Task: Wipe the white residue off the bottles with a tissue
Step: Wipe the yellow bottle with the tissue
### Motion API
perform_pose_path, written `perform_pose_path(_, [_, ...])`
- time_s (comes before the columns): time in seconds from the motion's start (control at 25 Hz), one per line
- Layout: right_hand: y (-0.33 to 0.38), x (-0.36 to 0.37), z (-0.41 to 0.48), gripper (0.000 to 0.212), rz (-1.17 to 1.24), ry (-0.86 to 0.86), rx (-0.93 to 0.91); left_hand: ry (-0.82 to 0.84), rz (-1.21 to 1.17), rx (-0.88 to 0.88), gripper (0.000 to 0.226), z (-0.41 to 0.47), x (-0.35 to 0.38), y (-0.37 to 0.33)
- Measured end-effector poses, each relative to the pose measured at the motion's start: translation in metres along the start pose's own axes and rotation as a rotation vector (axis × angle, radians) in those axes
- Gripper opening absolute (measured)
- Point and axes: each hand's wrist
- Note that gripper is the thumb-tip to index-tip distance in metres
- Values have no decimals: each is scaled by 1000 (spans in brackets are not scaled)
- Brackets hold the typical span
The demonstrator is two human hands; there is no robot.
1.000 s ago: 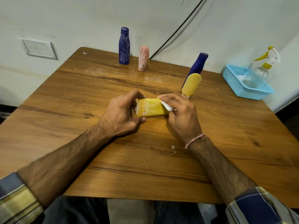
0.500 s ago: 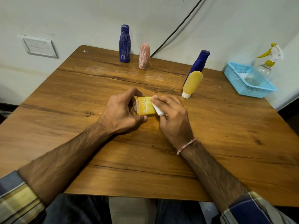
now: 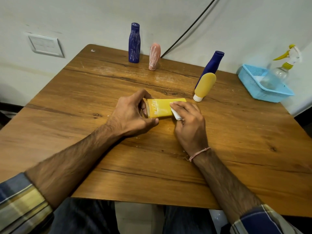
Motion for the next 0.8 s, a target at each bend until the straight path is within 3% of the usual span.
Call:
perform_pose_path(0.16, [9,1,-6,48,42,47,-158,-12,5,-15,63,1,0,1])
perform_pose_path(0.28, [6,-1,-4,48,40,3,-25,-8,14,-33,63,2,-1,2])
perform_pose_path(0.4, [16,0,-9,44,95,43,-200,-21,-8,-26,60,2,2,1])
perform_pose_path(0.56, [21,2,-2,44,78,-1,-119,-14,-9,-45,62,2,3,2])
perform_pose_path(0.68, [24,3,-1,39,95,20,-236,-10,-36,-43,60,3,2,2])
perform_pose_path(0.8, [20,3,5,43,62,-5,-135,-8,15,-37,62,2,2,2])
Point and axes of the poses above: each hand's wrist, its own z-axis towards the middle knuckle, its own x-axis out of the palm, y = z × x, and after that the axes turned 13 degrees about -x, right-handed
